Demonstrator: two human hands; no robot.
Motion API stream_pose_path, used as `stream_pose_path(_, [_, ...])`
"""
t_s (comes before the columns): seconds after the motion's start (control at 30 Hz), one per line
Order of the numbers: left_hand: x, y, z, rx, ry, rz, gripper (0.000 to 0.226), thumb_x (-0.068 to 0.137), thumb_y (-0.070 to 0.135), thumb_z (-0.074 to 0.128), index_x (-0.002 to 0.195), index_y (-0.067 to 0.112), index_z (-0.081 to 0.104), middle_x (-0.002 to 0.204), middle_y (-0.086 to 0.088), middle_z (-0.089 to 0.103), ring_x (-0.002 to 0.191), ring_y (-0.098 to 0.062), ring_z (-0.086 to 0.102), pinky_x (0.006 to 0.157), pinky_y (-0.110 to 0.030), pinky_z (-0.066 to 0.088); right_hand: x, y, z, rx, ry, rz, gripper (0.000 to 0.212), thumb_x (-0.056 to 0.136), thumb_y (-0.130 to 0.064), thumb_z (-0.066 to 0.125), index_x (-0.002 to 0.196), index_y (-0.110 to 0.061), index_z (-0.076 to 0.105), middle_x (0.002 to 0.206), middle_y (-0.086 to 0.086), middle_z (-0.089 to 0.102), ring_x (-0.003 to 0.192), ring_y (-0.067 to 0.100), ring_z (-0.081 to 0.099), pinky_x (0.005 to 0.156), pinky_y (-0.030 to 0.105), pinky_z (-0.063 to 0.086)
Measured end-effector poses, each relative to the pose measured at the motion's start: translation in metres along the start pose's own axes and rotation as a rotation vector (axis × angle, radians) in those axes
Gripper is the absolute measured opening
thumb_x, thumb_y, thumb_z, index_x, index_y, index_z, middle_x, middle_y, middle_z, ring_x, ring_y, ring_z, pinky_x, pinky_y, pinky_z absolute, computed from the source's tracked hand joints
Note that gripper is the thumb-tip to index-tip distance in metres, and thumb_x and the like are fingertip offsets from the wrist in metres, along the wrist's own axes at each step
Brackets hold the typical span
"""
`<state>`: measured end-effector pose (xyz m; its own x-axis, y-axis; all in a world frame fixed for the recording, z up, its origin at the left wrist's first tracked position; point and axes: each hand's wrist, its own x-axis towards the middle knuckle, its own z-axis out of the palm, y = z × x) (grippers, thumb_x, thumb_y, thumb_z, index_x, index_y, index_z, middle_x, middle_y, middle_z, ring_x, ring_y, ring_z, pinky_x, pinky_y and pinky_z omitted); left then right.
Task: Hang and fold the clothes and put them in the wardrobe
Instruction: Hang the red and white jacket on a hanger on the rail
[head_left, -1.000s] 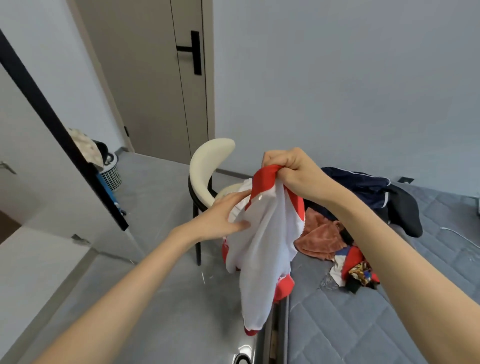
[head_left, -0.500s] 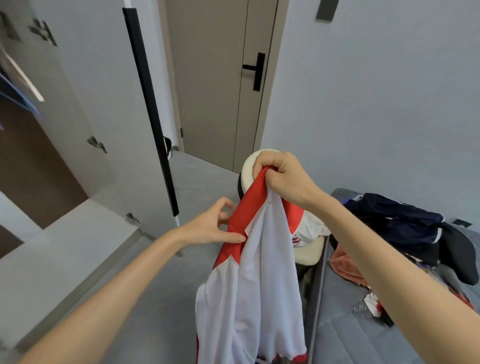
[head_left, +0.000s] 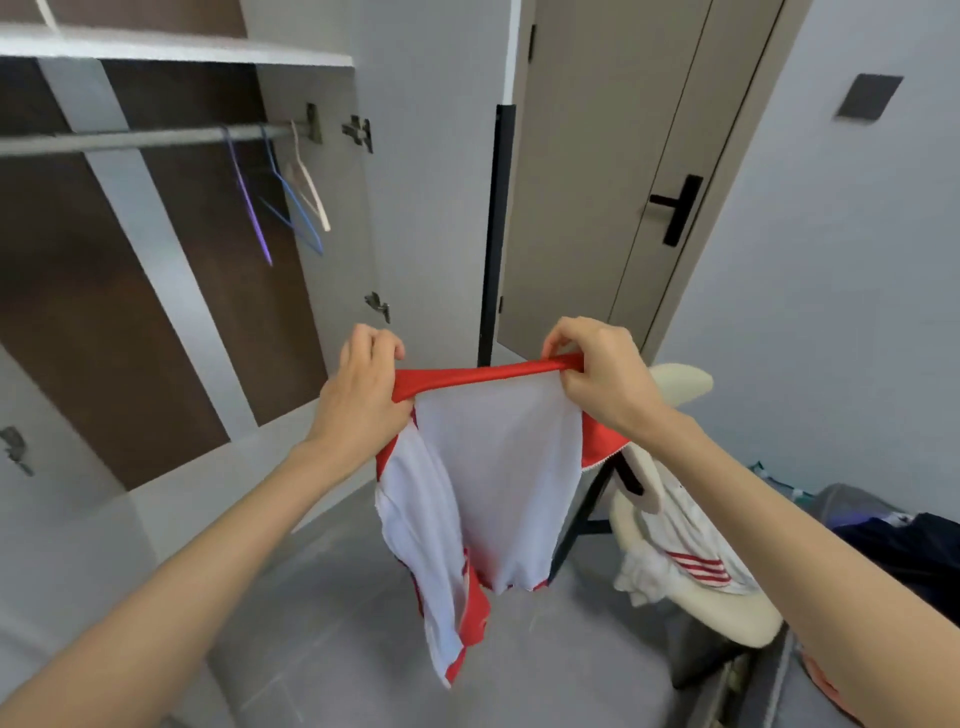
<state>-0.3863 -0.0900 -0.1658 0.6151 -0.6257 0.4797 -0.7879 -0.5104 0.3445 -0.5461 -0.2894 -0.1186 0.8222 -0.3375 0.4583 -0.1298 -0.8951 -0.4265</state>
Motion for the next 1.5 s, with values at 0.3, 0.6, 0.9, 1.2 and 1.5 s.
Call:
stream_pose_path(0.3, [0.055,-0.049,-0.089,-0.048,0.213,-0.011,0.026,0.077,-0.013,0.047,0.092,0.007,0.042,0.093,-0.008,0.043,0.072,-0.029,0.047,0.063,-0.047,0.043,0.091,-0.025,0.043,-0.075,0.034,-0.113,0.038,0.068,0.016,0.043,0.096,-0.008,0.052,0.087,0.006,0.061,0.082,0.032,0.054,0.070,0.040,0.048])
stream_pose_path(0.6, [0.075,-0.164,-0.070,0.062,0.167,-0.355,0.005,0.099,0.019,0.046,0.094,0.019,0.049,0.089,0.000,0.061,0.072,-0.011,0.057,0.065,-0.023,0.049,0.193,-0.020,0.128,0.137,-0.151,-0.049,0.036,0.078,0.011,0.045,0.102,-0.006,0.066,0.098,0.011,0.071,0.093,0.030,0.062,0.080,0.032,0.047])
stream_pose_path(0.9, [0.126,-0.233,-0.080,0.087,0.129,-0.547,0.017,0.103,0.028,0.034,0.094,0.019,0.045,0.077,0.000,0.058,0.069,-0.016,0.057,0.059,-0.030,0.041,0.319,-0.035,0.203,0.263,-0.301,-0.221,0.027,0.090,0.006,0.044,0.104,-0.004,0.065,0.102,0.015,0.068,0.095,0.028,0.058,0.074,0.026,0.034])
stream_pose_path(1.2, [0.154,-0.301,-0.083,0.213,0.006,-0.635,0.026,0.089,0.056,0.048,0.085,0.031,0.054,0.079,0.013,0.056,0.071,-0.009,0.056,0.065,-0.023,0.045,0.399,-0.058,0.283,0.210,-0.547,-0.281,0.027,0.088,0.001,0.050,0.105,-0.011,0.069,0.105,0.007,0.069,0.102,0.024,0.061,0.088,0.028,0.043])
stream_pose_path(1.5, [0.217,-0.404,-0.095,0.144,0.253,-0.665,0.024,0.096,0.040,0.049,0.104,0.023,0.063,0.095,0.004,0.064,0.084,-0.012,0.059,0.081,-0.033,0.054,0.466,-0.114,0.376,0.272,-0.743,-0.207,0.030,0.084,0.004,0.048,0.098,-0.013,0.068,0.094,0.009,0.071,0.068,0.021,0.069,0.055,0.028,0.058])
